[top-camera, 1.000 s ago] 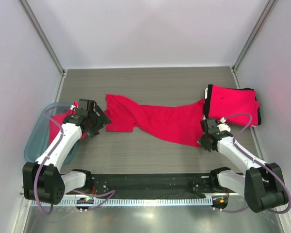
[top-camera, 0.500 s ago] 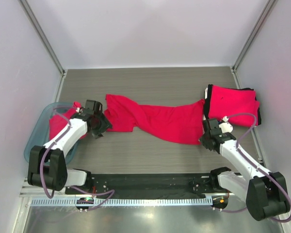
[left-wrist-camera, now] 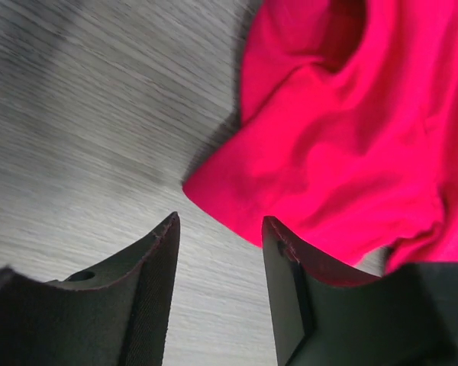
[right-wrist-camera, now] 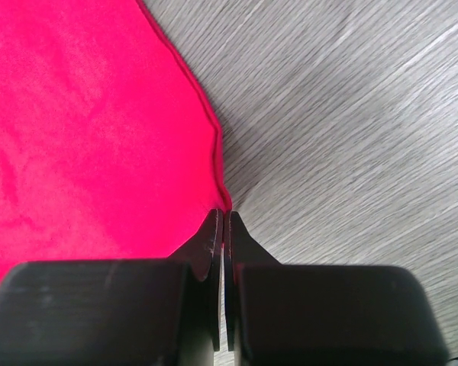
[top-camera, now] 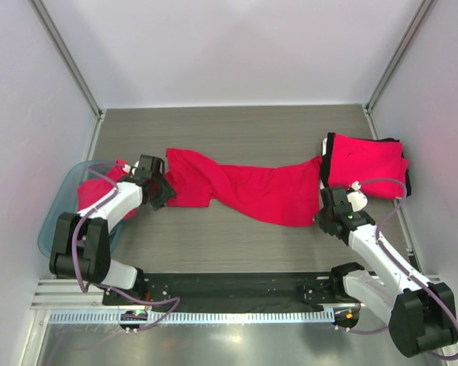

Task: Fold and stack the t-shirts
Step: Flatten the tshirt out

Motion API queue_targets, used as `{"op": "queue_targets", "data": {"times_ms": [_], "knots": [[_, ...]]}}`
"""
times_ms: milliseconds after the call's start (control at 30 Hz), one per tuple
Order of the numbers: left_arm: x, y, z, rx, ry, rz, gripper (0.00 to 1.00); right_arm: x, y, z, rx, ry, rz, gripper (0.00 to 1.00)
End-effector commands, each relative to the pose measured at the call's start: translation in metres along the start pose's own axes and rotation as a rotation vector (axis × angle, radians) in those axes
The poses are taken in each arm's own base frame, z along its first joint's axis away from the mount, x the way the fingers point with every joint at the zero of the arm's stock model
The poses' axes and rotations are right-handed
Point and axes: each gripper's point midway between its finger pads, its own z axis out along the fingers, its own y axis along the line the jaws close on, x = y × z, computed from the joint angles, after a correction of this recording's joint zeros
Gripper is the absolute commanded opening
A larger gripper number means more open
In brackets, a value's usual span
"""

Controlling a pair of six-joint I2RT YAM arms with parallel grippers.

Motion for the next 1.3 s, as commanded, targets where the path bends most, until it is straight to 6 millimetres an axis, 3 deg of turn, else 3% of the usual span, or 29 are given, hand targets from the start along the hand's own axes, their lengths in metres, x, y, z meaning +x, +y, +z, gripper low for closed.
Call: {"op": "queue_targets", "data": {"times_ms": [0,267,333,433,667,833,1067,1167,1233,1267], "knots": [[-0.013,-0.007,0.008,0.003,-0.047,0.021,0.48,-0.009,0.013,-0.009,-0.050,-0.020,-0.008,0.01],[-0.004,0.007,0.028,-0.079,-0.005,0.022,0.46,-0.011,0.013,-0.013,-0.060,-0.034,-0.003,0.01],[-0.003,0.007,0.031,-0.079,0.004,0.021,0.33,-0.012,0.013,-0.014,-0.061,-0.034,-0.002,0.01],[0.001,0.005,0.036,-0.079,0.025,0.015,0.00,-0.011,0.012,-0.014,-0.057,-0.033,-0.005,0.01],[-0.009,0.011,0.023,-0.106,-0.029,0.009,0.00,-0.015,0.013,-0.016,-0.061,-0.045,-0.006,0.01],[-0.024,-0.003,-0.010,-0.038,-0.090,-0.004,0.00,-0.033,0.031,-0.028,-0.100,-0.082,-0.041,0.01],[-0.051,-0.025,-0.072,0.039,-0.159,-0.012,0.00,-0.077,0.092,-0.070,-0.260,-0.144,-0.111,0.01],[-0.068,-0.036,-0.106,0.076,-0.211,-0.017,0.00,-0.107,0.129,-0.110,-0.384,-0.206,-0.144,0.01],[-0.086,-0.050,-0.137,0.126,-0.270,-0.012,0.00,-0.115,0.147,-0.132,-0.467,-0.212,-0.184,0.01],[-0.088,-0.048,-0.151,0.126,-0.280,-0.005,0.00,-0.128,0.161,-0.155,-0.526,-0.247,-0.186,0.01]]}}
